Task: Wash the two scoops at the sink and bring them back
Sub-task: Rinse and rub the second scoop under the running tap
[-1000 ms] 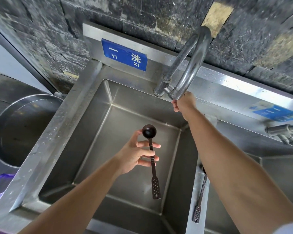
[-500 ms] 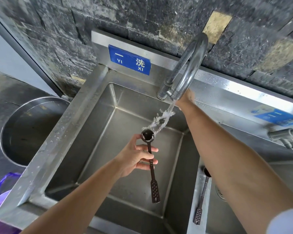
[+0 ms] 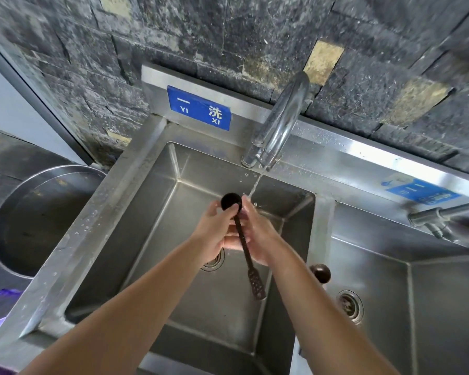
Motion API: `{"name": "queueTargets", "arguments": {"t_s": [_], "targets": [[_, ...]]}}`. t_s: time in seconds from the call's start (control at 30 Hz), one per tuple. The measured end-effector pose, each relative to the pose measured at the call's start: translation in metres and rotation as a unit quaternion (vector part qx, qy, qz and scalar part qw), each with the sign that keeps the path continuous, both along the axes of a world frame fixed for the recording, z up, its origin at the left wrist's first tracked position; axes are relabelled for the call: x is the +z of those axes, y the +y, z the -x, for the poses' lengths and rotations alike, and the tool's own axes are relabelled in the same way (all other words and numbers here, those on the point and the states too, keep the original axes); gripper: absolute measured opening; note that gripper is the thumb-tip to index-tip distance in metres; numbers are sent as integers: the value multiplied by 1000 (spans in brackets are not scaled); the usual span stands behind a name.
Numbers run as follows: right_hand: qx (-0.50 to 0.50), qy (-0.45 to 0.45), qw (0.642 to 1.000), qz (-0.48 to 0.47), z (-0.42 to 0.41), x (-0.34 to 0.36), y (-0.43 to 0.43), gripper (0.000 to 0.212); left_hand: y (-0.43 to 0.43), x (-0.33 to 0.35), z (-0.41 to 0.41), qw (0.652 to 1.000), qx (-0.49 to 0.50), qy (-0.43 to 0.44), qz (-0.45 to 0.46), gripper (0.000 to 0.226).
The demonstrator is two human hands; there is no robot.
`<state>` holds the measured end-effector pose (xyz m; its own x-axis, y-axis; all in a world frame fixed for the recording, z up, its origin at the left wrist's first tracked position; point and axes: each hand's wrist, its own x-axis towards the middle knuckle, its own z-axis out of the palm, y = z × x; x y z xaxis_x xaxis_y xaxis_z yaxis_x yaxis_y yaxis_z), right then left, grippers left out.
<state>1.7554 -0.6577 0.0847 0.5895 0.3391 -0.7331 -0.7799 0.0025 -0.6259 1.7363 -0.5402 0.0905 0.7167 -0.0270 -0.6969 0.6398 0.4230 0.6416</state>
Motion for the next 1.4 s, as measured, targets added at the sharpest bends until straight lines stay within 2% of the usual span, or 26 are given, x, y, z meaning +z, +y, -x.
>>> {"name": "queueTargets", "arguments": {"t_s": [0.07, 0.1, 0.17, 0.2, 0.27, 0.3, 0.33, 0.4, 0.43, 0.5, 0.53, 0.6, 0.63, 0.67, 0.7, 0.77, 0.8, 0.83, 0.93, 0.97, 1.0, 1.03, 1.1, 1.17, 1.3, 1.4], "targets": [[2, -24, 999, 22, 21, 4, 3, 60, -6, 3, -7, 996, 10, -9, -93, 16], [14, -62, 997, 52, 30, 7, 3, 57, -9, 3, -9, 982, -23, -50, -178, 16], [92, -189, 962, 177, 34, 15, -6, 56, -10, 6, -14, 910, -126, -153, -363, 19], [142, -255, 920, 262, 30, 20, -14, 57, -7, 9, -18, 866, -182, -193, -425, 20], [206, -328, 834, 394, 17, 31, -32, 55, 7, 12, -32, 777, -298, -246, -497, 17], [201, -325, 831, 405, 11, 36, -39, 51, 12, 16, -37, 754, -339, -251, -504, 15], [178, -319, 849, 381, 8, 38, -43, 50, 13, 17, -42, 755, -348, -254, -494, 14], [90, -312, 893, 311, 10, 36, -35, 53, 5, 23, -41, 836, -293, -245, -394, 12], [52, -311, 899, 303, 13, 35, -27, 53, -4, 25, -39, 885, -240, -218, -334, 18], [46, -308, 894, 321, 17, 32, -21, 51, -9, 22, -38, 928, -208, -185, -246, 28], [83, -315, 881, 343, 18, 28, -26, 49, -8, 23, -39, 932, -245, -155, -220, 29], [177, -334, 842, 384, 13, 25, -46, 46, 5, 25, -45, 905, -333, -157, -212, 26], [181, -348, 836, 384, 9, 25, -52, 44, 7, 26, -47, 914, -329, -150, -184, 22], [157, -359, 843, 369, 6, 25, -51, 41, 3, 26, -46, 942, -276, -140, -127, 19], [110, -355, 865, 336, 4, 25, -47, 44, -4, 26, -46, 960, -221, -127, -117, 18], [58, -286, 926, 240, -1, 20, -38, 49, -14, 19, -50, 966, -183, -132, -128, 16], [90, -236, 946, 203, -2, 19, -39, 50, -15, 16, -51, 956, -205, -144, -150, 16], [158, -204, 946, 195, -7, 21, -47, 51, -12, 11, -54, 952, -202, -156, -167, 16], [356, -222, 865, 274, -42, 36, -85, 33, -1, 5, -64, 988, -61, -116, -85, 20], [356, -231, 856, 297, -56, 40, -94, 24, -3, 5, -63, 991, -46, -108, -59, 19], [324, -240, 861, 311, -70, 43, -98, 34, -10, 4, -59, 993, -45, -100, -36, 18], [254, -240, 885, 307, -83, 45, -99, 50, -18, 2, -56, 995, -52, -89, -14, 17], [78, -229, 928, 285, -106, 44, -88, 58, -31, -3, -53, 996, -55, -63, 2, 21], [22, -279, 897, 343, -130, 35, -71, 57, -37, -8, -54, 998, -55, -36, -11, 27], [214, -297, 815, 449, -165, 15, -38, 45, -42, -12, -56, 994, -103, -21, -29, 29], [204, -272, 814, 472, -183, 5, -32, 28, -39, -13, -58, 993, -113, 1, -27, 30]]}}
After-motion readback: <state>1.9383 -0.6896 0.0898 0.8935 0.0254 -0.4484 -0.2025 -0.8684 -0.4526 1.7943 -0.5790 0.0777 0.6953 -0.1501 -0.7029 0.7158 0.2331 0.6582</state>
